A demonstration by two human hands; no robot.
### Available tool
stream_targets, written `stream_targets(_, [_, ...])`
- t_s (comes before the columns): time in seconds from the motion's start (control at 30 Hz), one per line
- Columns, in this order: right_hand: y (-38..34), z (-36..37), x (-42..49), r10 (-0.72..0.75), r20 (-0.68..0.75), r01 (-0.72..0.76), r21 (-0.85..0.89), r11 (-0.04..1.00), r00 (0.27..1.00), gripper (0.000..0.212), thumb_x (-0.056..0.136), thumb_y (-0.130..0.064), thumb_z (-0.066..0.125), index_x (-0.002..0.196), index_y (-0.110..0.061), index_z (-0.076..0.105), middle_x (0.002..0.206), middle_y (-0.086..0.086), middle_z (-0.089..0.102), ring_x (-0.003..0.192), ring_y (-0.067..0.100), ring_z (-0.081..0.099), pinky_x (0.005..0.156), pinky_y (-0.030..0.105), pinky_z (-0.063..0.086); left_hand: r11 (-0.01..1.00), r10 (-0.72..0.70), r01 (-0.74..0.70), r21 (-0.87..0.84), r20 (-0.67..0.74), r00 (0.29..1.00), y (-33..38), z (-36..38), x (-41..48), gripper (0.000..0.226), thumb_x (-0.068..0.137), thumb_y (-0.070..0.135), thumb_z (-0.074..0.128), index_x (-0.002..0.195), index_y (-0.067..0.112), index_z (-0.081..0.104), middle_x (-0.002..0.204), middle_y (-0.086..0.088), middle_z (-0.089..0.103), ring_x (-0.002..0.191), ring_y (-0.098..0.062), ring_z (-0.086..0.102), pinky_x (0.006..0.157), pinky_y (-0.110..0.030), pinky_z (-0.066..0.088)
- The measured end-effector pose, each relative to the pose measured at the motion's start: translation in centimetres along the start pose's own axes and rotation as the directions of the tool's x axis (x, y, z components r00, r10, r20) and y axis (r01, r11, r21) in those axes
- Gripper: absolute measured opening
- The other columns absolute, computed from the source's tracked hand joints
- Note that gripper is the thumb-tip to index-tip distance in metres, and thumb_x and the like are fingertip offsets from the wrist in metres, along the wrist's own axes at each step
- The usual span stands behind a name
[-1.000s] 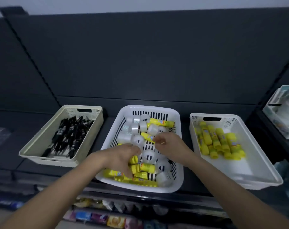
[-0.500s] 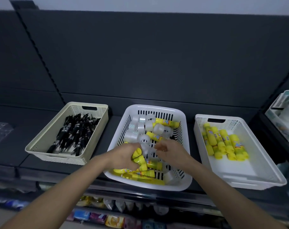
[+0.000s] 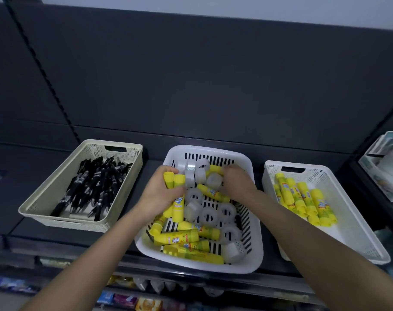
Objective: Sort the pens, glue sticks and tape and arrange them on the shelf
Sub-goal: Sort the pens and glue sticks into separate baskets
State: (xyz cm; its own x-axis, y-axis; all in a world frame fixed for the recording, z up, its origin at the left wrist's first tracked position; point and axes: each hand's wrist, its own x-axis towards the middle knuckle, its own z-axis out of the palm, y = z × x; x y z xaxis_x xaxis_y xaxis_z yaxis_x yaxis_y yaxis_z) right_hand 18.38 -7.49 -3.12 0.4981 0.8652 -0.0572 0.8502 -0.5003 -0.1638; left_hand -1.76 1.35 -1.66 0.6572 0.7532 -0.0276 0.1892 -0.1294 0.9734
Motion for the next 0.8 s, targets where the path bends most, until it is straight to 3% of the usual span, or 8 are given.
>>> stream_targets(0.1, [0.3, 0.0, 1.3, -0.005, 0.070, 0.015, -0.150, 0.989, 0.998, 0.031, 0.084, -0.017, 0.061, 0.109, -0.004, 0.051, 0.107, 0.014, 0.056, 0.095, 0.026, 0.055, 0.070, 0.030, 0.042, 0.998, -0.034, 0.032, -0.051, -0.049, 0.998, -0.6, 0.0, 0.1, 0.034, 0.079, 0.004, 0.071, 0.100, 0.025, 0.054, 0.080, -0.006, 0.058, 0.071, -0.019, 0.055, 0.067, -0.037, 0.048])
stream_targets(0.23, [0.5, -0.3, 2.2, -0.017, 0.091, 0.045, -0.323, 0.945, 0.996, 0.034, 0.086, -0.017, 0.058, 0.117, -0.004, 0.049, 0.115, 0.017, 0.051, 0.099, 0.029, 0.053, 0.079, 0.033, 0.043, 0.993, -0.078, 0.065, -0.102, -0.128, 0.989, -1.1, 0.0, 0.2, 0.033, 0.079, 0.003, 0.070, 0.102, 0.021, 0.055, 0.082, -0.008, 0.061, 0.073, -0.021, 0.060, 0.068, -0.038, 0.051])
stream_targets(0.37, [0.6, -1.2, 2.7, 0.030, 0.184, 0.003, -0.177, 0.984, 0.982, 0.026, 0.087, -0.005, 0.056, 0.112, -0.001, 0.048, 0.101, 0.013, 0.061, 0.078, 0.021, 0.052, 0.061, 0.030, 0.041, 0.977, -0.128, 0.090, -0.196, -0.191, 0.973, -0.9, 0.0, -0.1, 0.032, 0.081, 0.003, 0.070, 0.106, 0.015, 0.055, 0.081, -0.006, 0.061, 0.070, -0.018, 0.059, 0.064, -0.032, 0.051])
stream_targets(0.47, [0.9, -2.0, 2.6, 0.041, 0.090, -0.037, -0.049, 0.998, 0.995, 0.017, 0.084, -0.005, 0.056, 0.095, -0.008, 0.044, 0.078, 0.005, 0.052, 0.070, 0.018, 0.050, 0.048, 0.026, 0.036, 0.973, -0.121, 0.079, -0.215, -0.188, 0.975, -0.6, 0.1, -0.2, 0.032, 0.082, 0.004, 0.071, 0.107, 0.015, 0.055, 0.080, -0.006, 0.061, 0.071, -0.019, 0.060, 0.065, -0.032, 0.052])
stream_targets(0.53, [0.2, -2.3, 1.8, 0.003, 0.069, -0.003, 0.000, 1.000, 0.998, 0.019, 0.081, -0.009, 0.059, 0.085, -0.011, 0.041, 0.073, 0.002, 0.047, 0.067, 0.016, 0.048, 0.048, 0.026, 0.036, 0.971, -0.116, 0.072, -0.230, -0.185, 0.976, -0.4, 0.2, -0.2, 0.032, 0.082, 0.002, 0.069, 0.107, 0.014, 0.054, 0.079, -0.006, 0.060, 0.072, -0.021, 0.058, 0.064, -0.032, 0.050])
stream_targets(0.63, [-1.2, -1.3, 0.4, -0.072, 0.162, 0.078, -0.028, 0.997, 0.984, 0.016, 0.083, -0.014, 0.060, 0.076, -0.014, 0.046, 0.074, 0.000, 0.050, 0.070, 0.018, 0.050, 0.056, 0.029, 0.042, 0.966, -0.124, 0.079, -0.245, -0.175, 0.977, -0.4, 0.4, -0.2, 0.032, 0.082, 0.001, 0.069, 0.104, 0.018, 0.053, 0.086, -0.015, 0.064, 0.079, -0.034, 0.065, 0.071, -0.041, 0.055])
stream_targets(0.7, [-1.8, -0.1, -0.1, -0.075, 0.179, 0.086, -0.049, 0.995, 0.981, 0.007, 0.083, -0.006, 0.056, 0.090, -0.008, 0.056, 0.086, 0.006, 0.060, 0.080, 0.024, 0.058, 0.065, 0.031, 0.048, 0.966, -0.135, 0.093, -0.240, -0.167, 0.977, -0.4, 0.4, -0.4, 0.033, 0.081, 0.002, 0.070, 0.103, 0.021, 0.053, 0.096, -0.023, 0.066, 0.091, -0.043, 0.066, 0.079, -0.053, 0.055])
stream_targets(0.8, [-2.4, 1.7, -0.8, -0.043, 0.103, 0.054, -0.113, 0.992, 0.994, 0.036, 0.083, 0.006, 0.051, 0.118, 0.000, 0.048, 0.106, 0.015, 0.061, 0.093, 0.029, 0.061, 0.064, 0.032, 0.042, 0.968, -0.139, 0.100, -0.231, -0.160, 0.977, 0.0, 0.3, -0.8, 0.033, 0.082, 0.005, 0.072, 0.104, 0.020, 0.053, 0.102, -0.025, 0.066, 0.094, -0.043, 0.065, 0.078, -0.057, 0.055])
